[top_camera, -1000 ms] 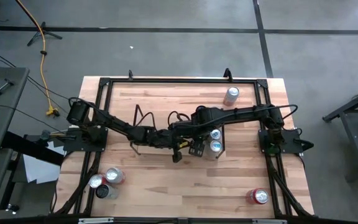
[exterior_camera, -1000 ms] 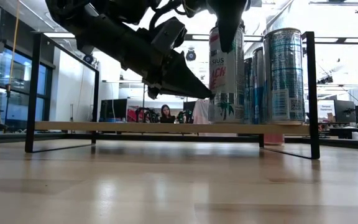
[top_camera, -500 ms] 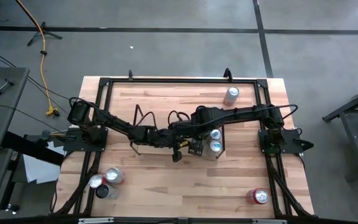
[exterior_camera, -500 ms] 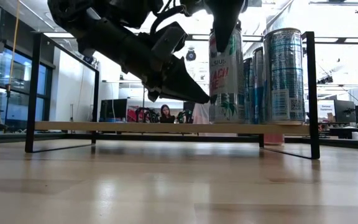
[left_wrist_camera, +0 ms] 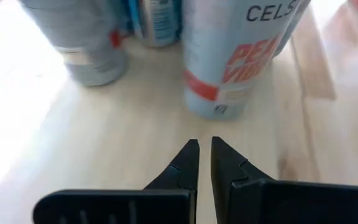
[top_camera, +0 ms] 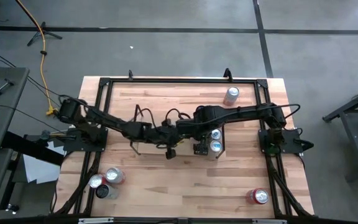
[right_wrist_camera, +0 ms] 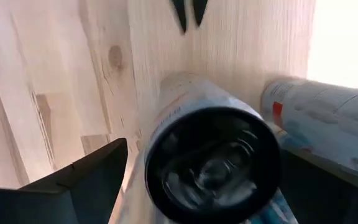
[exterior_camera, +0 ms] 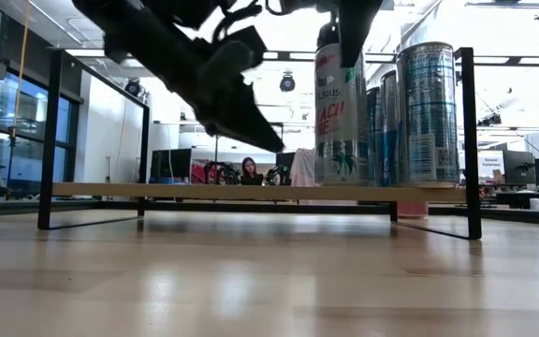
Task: Place canned beverage on shelf
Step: Put the black soda can aligned with the other black soda can on the shelf
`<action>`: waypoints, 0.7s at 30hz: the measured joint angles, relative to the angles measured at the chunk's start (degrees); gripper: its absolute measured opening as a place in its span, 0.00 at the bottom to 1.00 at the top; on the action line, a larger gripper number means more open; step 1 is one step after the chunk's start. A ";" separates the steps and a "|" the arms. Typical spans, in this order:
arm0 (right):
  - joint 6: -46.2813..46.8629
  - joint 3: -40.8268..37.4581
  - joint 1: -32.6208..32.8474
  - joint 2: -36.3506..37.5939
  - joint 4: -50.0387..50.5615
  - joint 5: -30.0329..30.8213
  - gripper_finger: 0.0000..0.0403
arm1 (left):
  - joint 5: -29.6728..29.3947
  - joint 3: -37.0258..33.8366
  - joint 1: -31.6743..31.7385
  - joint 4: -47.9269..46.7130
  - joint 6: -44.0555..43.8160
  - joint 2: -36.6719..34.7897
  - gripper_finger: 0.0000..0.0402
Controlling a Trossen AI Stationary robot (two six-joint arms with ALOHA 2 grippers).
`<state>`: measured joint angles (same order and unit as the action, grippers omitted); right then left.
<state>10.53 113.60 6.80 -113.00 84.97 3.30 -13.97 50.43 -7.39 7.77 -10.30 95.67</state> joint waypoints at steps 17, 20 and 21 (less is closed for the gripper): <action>-11.32 0.07 -4.91 6.25 -1.90 0.69 0.92 | -9.06 -0.04 0.69 -12.18 7.98 -29.01 0.00; -13.57 0.07 -5.71 8.16 -3.26 0.67 0.92 | -8.81 -0.04 0.13 -12.17 7.17 -34.97 0.00; -14.25 0.07 -5.95 8.62 -3.61 0.49 0.92 | -8.81 0.02 -0.21 -11.42 6.76 -36.62 0.00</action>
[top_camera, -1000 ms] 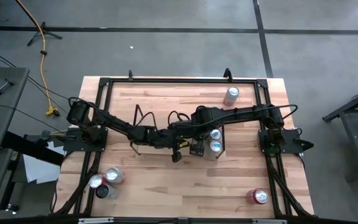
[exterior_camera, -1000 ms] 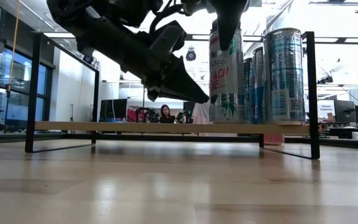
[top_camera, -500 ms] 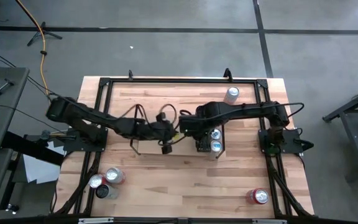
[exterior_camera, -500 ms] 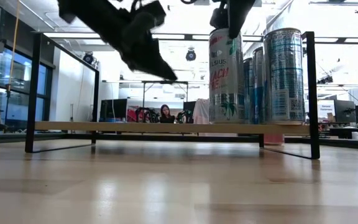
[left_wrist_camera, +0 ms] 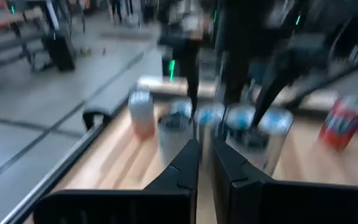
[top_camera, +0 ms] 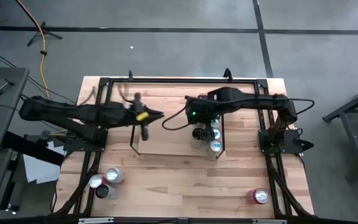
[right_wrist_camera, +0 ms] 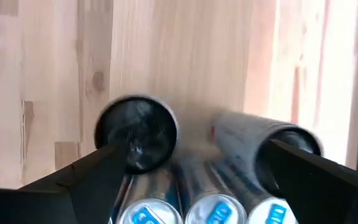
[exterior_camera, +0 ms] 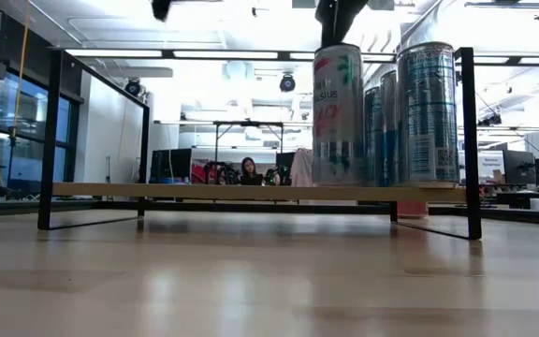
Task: Place canned beverage on shelf
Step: Put the black soda can aligned with the other black soda can on the shelf
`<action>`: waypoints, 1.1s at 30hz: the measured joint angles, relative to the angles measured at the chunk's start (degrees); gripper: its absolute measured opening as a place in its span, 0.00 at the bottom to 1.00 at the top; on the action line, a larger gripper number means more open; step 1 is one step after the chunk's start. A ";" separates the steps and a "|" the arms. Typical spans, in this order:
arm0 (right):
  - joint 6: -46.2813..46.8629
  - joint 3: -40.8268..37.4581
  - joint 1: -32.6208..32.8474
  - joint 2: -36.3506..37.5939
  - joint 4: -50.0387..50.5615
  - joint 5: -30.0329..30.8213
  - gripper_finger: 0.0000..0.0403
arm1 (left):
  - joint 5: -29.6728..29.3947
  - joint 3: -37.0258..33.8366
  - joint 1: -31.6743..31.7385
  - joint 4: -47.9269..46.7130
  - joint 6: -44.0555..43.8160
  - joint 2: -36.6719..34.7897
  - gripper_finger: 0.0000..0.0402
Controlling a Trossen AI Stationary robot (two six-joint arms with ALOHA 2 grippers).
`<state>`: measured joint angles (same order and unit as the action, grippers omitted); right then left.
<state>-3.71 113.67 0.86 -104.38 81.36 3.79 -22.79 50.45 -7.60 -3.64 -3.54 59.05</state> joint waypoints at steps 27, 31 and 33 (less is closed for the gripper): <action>-47.90 -0.20 -13.55 2.41 -6.48 -44.36 0.92 | -3.12 -0.02 -3.12 14.57 -3.82 -8.11 0.00; -55.14 -0.20 -12.77 1.69 -4.68 -43.27 0.92 | -4.59 -0.02 -3.12 14.76 -4.33 -8.11 0.00; -56.16 -0.20 -12.18 0.80 -3.97 -42.72 0.92 | -4.91 -0.02 -3.12 14.96 -4.19 -8.11 0.00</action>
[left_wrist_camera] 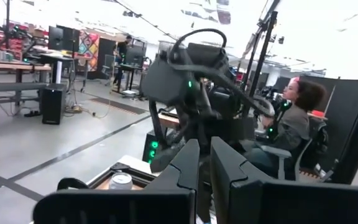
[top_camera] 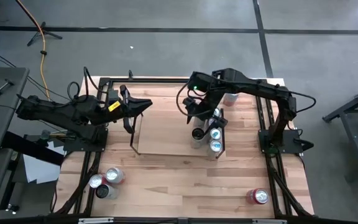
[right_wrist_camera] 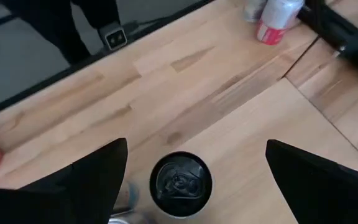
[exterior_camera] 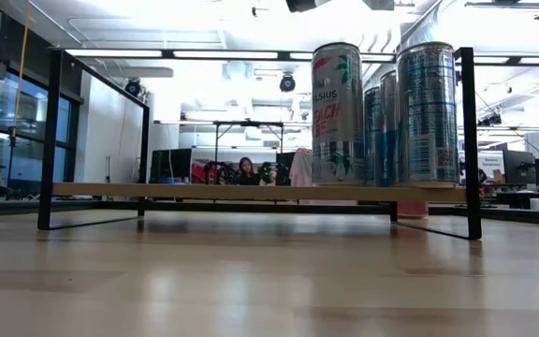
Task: Place canned beverage on shelf
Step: Put the black soda can aligned with the other black soda can on the shelf
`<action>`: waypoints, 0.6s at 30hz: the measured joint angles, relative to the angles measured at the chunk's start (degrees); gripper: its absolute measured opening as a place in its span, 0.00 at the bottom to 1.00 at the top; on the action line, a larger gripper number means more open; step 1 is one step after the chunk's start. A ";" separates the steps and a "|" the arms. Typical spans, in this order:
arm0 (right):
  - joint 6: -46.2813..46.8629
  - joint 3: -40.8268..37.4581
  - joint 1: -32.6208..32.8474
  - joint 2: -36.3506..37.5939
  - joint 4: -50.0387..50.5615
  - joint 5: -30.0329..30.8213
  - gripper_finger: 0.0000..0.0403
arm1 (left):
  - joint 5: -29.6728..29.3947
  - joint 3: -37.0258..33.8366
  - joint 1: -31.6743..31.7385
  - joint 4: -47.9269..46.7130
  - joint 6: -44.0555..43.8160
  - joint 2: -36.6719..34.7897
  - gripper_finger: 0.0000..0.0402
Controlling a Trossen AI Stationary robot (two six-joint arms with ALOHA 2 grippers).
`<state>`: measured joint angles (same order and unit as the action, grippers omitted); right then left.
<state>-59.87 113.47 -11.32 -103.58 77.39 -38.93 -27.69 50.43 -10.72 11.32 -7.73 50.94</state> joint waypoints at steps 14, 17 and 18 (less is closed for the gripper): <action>-5.20 -0.02 2.49 -6.01 4.42 9.42 0.92 | 0.04 -0.04 0.02 -0.42 0.84 -0.28 0.00; -6.08 -0.02 3.41 -6.05 5.12 11.97 0.92 | 0.08 -0.04 0.02 -1.44 0.88 -0.26 0.00; -6.21 -0.02 3.64 -6.05 5.11 12.53 0.92 | 0.08 -0.04 0.02 -1.54 0.88 -0.28 0.00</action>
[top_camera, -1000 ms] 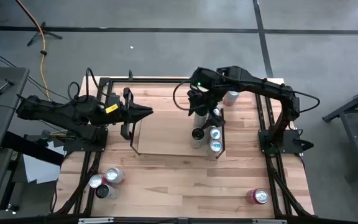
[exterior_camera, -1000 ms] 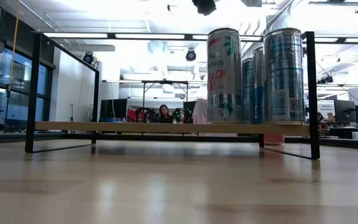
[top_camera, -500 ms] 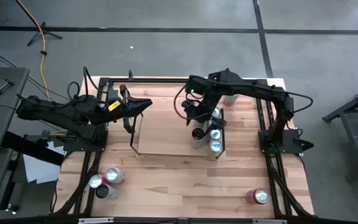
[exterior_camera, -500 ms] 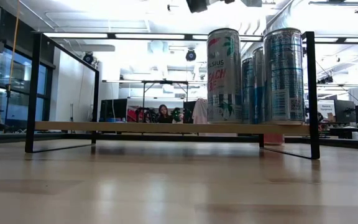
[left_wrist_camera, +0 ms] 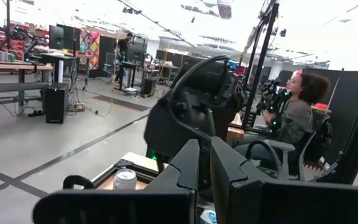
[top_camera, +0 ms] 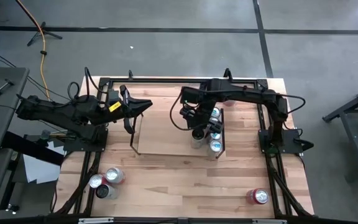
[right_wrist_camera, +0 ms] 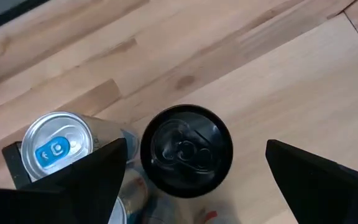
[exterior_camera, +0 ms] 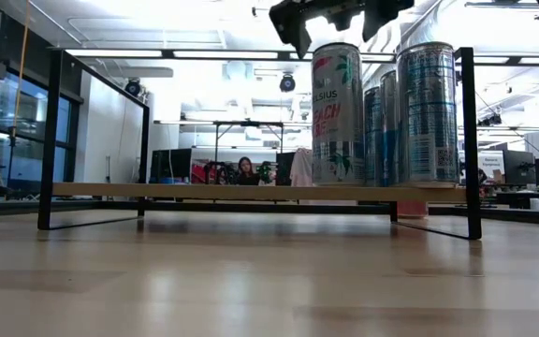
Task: Place canned beverage on shelf
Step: Put the black soda can aligned with the other black soda can on the shelf
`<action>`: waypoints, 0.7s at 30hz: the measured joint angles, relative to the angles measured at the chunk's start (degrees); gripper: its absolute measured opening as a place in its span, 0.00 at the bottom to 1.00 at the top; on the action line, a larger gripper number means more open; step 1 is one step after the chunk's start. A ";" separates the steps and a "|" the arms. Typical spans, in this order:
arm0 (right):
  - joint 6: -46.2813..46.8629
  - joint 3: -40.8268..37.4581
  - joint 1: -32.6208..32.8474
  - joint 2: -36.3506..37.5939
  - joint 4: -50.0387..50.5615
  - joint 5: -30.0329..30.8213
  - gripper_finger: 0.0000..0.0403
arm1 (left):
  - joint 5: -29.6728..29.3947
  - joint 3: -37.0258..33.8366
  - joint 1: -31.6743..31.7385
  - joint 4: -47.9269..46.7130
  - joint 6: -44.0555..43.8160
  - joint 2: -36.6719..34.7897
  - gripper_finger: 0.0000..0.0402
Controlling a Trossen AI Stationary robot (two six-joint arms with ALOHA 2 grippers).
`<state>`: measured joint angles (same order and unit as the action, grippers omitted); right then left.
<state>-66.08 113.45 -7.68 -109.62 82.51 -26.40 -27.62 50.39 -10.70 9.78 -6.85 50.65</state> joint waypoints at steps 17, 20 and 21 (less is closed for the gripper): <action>1.31 0.02 0.72 -1.77 0.88 2.68 0.92 | 0.02 0.00 -0.02 -1.09 -0.52 0.00 0.00; 3.88 0.02 0.72 -1.77 0.83 2.88 0.92 | 0.01 0.00 0.00 -1.09 -0.50 0.00 0.00; 4.51 0.02 0.72 -1.77 0.85 2.90 0.92 | 0.02 0.00 0.00 -1.09 -0.48 0.00 0.00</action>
<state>-61.58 113.47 -6.96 -111.39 83.35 -23.51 -27.59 50.39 -10.70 8.69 -7.33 50.65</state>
